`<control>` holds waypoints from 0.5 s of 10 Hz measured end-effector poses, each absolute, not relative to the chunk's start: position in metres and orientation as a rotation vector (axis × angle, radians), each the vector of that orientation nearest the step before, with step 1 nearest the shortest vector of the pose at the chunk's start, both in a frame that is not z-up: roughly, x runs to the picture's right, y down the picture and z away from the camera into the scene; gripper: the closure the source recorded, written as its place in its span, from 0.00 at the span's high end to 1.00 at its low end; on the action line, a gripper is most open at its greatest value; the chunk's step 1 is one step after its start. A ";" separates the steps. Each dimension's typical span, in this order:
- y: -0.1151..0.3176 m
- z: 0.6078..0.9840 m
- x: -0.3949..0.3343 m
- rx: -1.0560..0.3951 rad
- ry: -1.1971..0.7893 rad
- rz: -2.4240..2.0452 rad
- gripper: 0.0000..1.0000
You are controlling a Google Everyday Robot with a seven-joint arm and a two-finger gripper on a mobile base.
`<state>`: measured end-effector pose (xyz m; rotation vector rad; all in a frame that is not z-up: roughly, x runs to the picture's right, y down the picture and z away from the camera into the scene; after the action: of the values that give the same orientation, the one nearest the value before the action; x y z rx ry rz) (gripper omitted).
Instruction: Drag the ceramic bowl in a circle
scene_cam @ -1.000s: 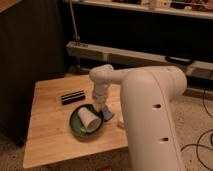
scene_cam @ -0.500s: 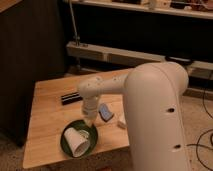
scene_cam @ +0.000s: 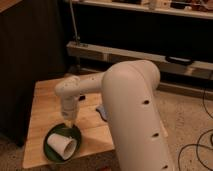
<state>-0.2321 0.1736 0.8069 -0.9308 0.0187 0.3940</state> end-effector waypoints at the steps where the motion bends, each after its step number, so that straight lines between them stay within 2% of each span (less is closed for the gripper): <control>1: 0.159 0.812 -0.252 -0.934 -0.003 0.386 0.00; 5: 0.098 0.858 -0.257 -0.940 0.001 0.441 0.00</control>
<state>-0.2574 0.0980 0.8577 -0.9402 0.0012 0.4406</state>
